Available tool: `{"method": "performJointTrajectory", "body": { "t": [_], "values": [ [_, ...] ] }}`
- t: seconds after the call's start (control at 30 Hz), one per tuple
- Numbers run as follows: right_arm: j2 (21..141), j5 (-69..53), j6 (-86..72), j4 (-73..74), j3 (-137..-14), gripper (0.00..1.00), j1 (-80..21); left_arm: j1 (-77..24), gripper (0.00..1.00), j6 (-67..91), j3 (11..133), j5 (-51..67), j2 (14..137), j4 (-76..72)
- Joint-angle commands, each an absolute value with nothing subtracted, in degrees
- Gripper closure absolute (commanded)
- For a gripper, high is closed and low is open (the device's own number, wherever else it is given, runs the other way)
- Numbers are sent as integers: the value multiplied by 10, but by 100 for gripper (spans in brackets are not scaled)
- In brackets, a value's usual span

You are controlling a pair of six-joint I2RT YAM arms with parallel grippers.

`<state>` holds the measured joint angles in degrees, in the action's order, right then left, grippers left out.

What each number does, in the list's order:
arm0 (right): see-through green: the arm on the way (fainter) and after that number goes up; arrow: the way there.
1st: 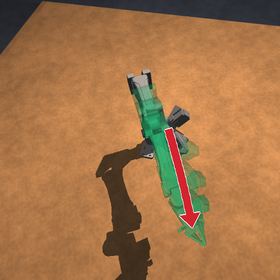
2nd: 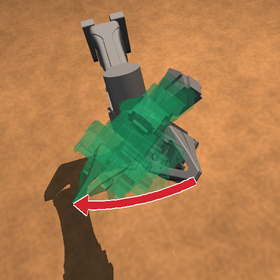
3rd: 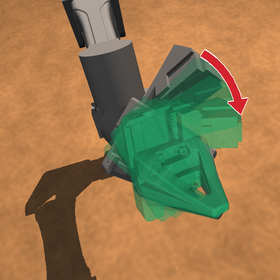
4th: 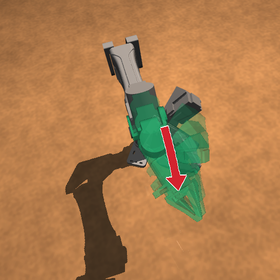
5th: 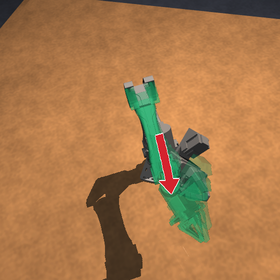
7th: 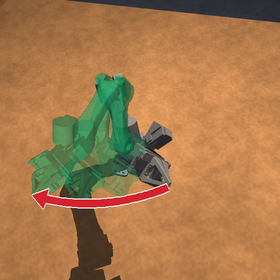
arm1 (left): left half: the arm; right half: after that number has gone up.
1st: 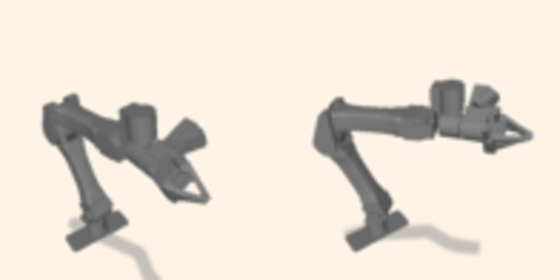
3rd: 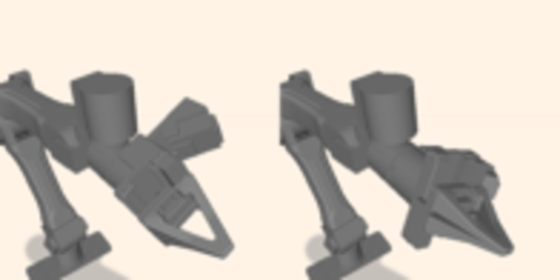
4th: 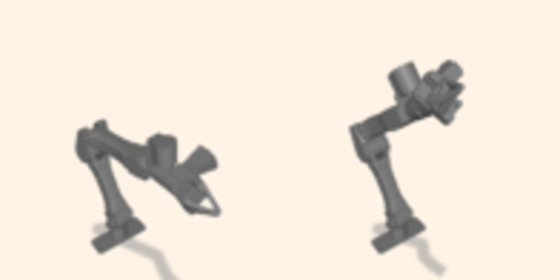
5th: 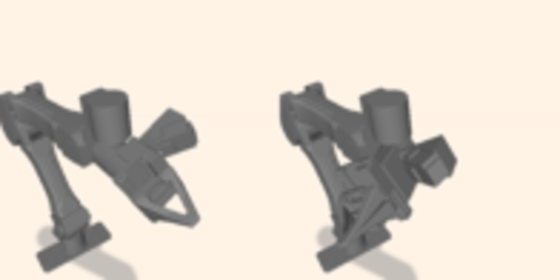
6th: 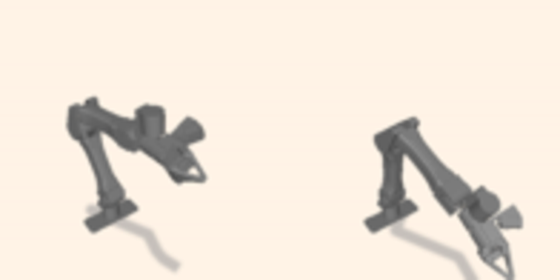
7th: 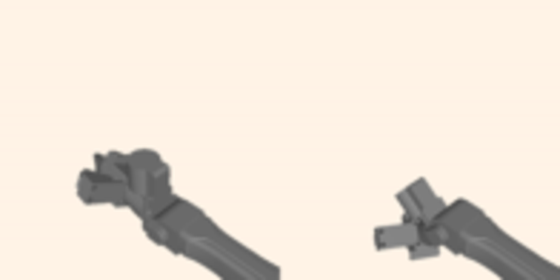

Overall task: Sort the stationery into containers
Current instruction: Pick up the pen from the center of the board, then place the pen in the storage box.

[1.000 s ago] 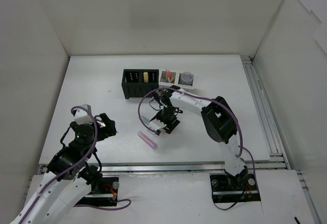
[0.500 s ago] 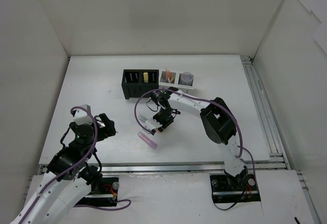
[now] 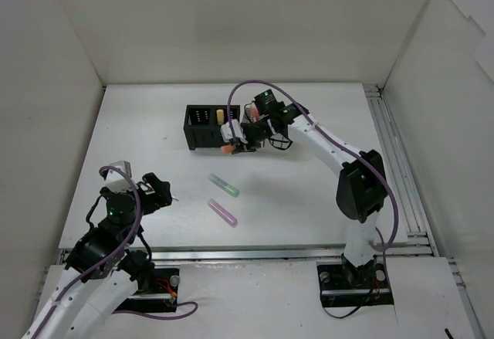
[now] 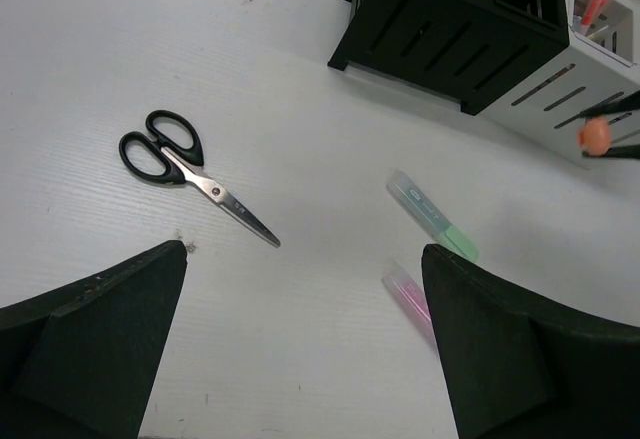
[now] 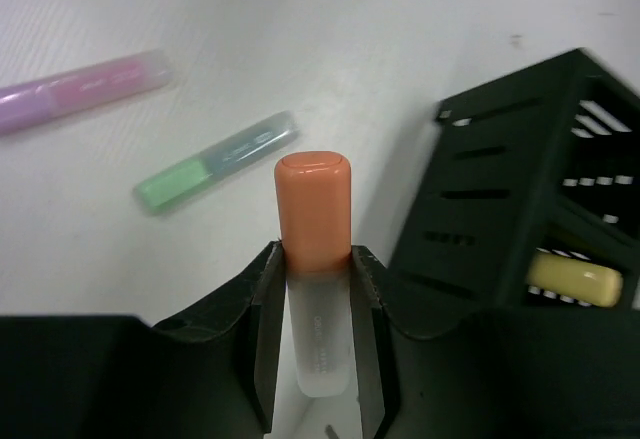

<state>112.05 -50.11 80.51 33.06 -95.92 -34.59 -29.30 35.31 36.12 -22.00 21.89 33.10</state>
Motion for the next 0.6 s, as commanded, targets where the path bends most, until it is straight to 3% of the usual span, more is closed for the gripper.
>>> {"method": "performJointTrajectory", "body": {
  "t": [0.0,0.03,0.07,0.13,0.17,0.37,0.57],
  "values": [
    [1071,-572,592,138,-975,100,-340,-296,0,354,370,-230,218,300],
    [1067,-558,538,74,-952,100,-338,-296,1,355,369,-232,215,298],
    [1061,-499,378,-123,-929,100,-336,-296,1,355,368,-234,212,298],
    [1050,-415,201,-319,-844,100,-329,-296,1,354,369,-235,211,298],
    [1053,-363,174,-419,-837,100,-325,-296,1,355,369,-236,208,298],
    [1120,-294,-16,-472,-916,100,-322,-296,0,353,371,-236,208,298],
    [1195,-235,-55,-510,-969,100,-318,-296,1,361,368,-239,198,306]
  ]
}}
